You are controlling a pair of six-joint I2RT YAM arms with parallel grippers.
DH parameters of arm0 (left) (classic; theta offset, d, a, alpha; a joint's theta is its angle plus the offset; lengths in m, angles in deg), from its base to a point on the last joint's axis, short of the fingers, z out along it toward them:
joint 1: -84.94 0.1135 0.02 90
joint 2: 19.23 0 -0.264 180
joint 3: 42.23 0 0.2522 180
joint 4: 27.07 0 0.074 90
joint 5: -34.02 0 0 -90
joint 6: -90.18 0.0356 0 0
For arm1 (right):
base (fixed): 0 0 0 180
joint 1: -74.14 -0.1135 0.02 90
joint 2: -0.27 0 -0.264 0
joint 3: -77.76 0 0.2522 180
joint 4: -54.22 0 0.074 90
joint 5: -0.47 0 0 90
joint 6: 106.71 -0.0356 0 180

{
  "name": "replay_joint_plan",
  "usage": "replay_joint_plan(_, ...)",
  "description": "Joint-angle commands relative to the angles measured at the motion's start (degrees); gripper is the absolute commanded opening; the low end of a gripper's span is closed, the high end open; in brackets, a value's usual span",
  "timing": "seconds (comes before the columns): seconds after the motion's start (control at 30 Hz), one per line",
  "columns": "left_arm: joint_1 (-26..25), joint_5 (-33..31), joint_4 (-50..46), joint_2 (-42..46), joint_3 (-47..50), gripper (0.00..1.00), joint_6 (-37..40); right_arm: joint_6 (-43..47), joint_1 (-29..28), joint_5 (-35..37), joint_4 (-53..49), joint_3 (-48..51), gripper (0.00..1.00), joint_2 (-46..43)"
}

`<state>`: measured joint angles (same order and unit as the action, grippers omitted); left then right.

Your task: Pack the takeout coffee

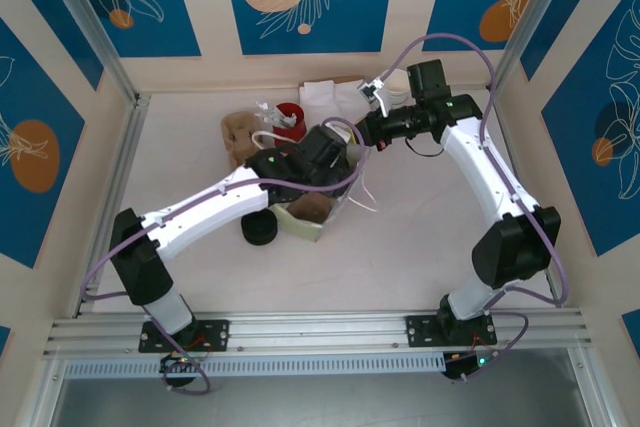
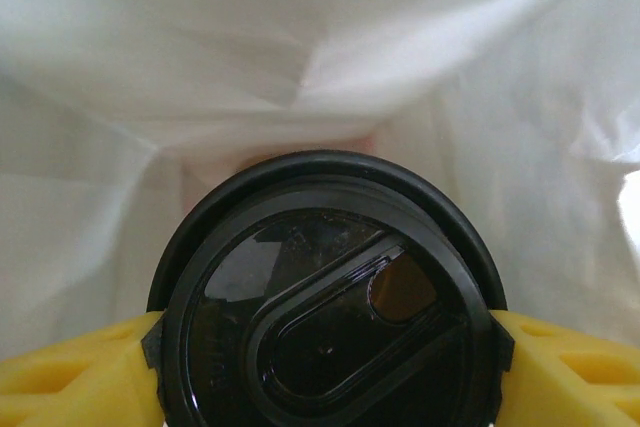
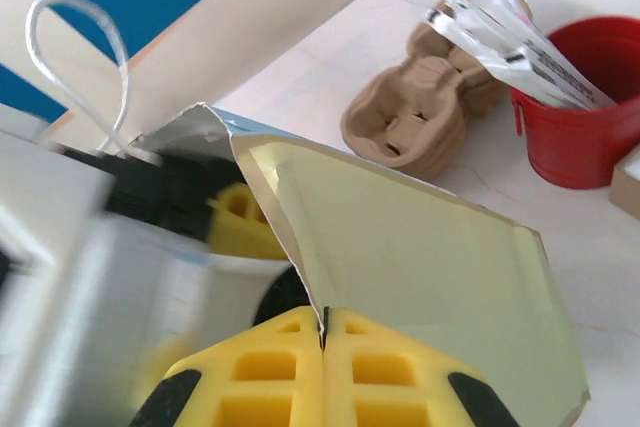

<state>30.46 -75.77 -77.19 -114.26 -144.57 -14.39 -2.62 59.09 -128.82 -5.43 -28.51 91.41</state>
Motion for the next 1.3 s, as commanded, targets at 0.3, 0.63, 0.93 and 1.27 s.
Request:
replay_joint_plan(0.3, -1.3, -3.7, 7.2, 2.3, 4.4, 0.74, 1.6, 7.1, 0.0, -7.4, -2.6, 1.4, 0.0, -4.4)
replay_joint_plan(0.63, -1.4, -8.3, 8.9, 1.7, 4.1, 0.74, 2.4, 5.6, -0.4, -8.6, -2.8, 2.0, 0.0, -4.3)
replay_joint_plan(0.93, -1.5, -10.0, 10.0, 1.3, 3.1, 0.74, 2.7, 4.4, -0.2, -9.4, -4.3, 2.5, 0.0, -4.1)
replay_joint_plan(1.27, -1.4, -11.4, 10.5, 0.5, 1.2, 0.74, 2.5, 1.8, 0.1, -11.5, -5.3, 3.0, 0.0, -3.4)
